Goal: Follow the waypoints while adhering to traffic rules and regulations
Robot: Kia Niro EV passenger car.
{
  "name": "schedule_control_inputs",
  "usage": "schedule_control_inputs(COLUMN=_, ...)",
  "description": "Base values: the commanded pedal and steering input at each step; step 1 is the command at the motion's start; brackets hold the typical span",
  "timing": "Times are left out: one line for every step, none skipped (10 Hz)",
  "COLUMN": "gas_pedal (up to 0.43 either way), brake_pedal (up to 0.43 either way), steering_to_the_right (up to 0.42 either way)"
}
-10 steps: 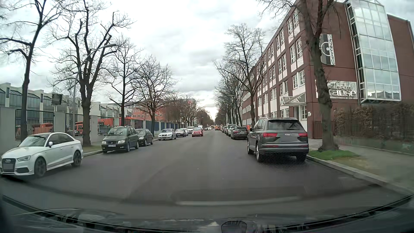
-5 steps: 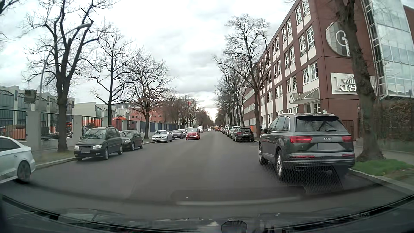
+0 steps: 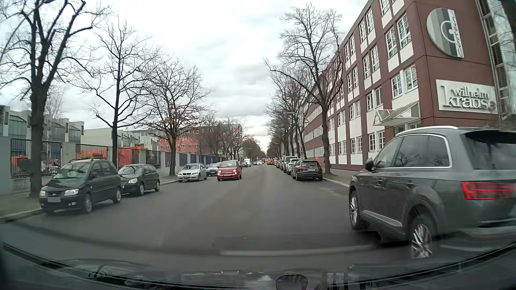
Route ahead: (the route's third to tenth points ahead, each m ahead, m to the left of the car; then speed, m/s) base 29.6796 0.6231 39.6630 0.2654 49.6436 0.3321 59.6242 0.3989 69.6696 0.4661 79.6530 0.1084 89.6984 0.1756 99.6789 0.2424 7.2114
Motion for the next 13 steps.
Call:
schedule_control_inputs(gas_pedal=0.039, brake_pedal=0.012, steering_to_the_right=0.002)
schedule_control_inputs(gas_pedal=0.039, brake_pedal=0.012, steering_to_the_right=0.003)
schedule_control_inputs(gas_pedal=0.039, brake_pedal=0.012, steering_to_the_right=0.002)
schedule_control_inputs(gas_pedal=0.047, brake_pedal=0.012, steering_to_the_right=0.003)
schedule_control_inputs(gas_pedal=0.047, brake_pedal=0.012, steering_to_the_right=0.002)
schedule_control_inputs(gas_pedal=0.047, brake_pedal=0.012, steering_to_the_right=0.002)
schedule_control_inputs(gas_pedal=0.047, brake_pedal=0.012, steering_to_the_right=0.000)
schedule_control_inputs(gas_pedal=0.047, brake_pedal=0.012, steering_to_the_right=-0.002)
schedule_control_inputs(gas_pedal=0.047, brake_pedal=0.012, steering_to_the_right=-0.002)
schedule_control_inputs(gas_pedal=0.047, brake_pedal=0.012, steering_to_the_right=-0.002)
schedule_control_inputs(gas_pedal=0.047, brake_pedal=0.012, steering_to_the_right=-0.002)
schedule_control_inputs(gas_pedal=0.047, brake_pedal=0.012, steering_to_the_right=-0.002)
schedule_control_inputs(gas_pedal=0.047, brake_pedal=0.012, steering_to_the_right=-0.002)
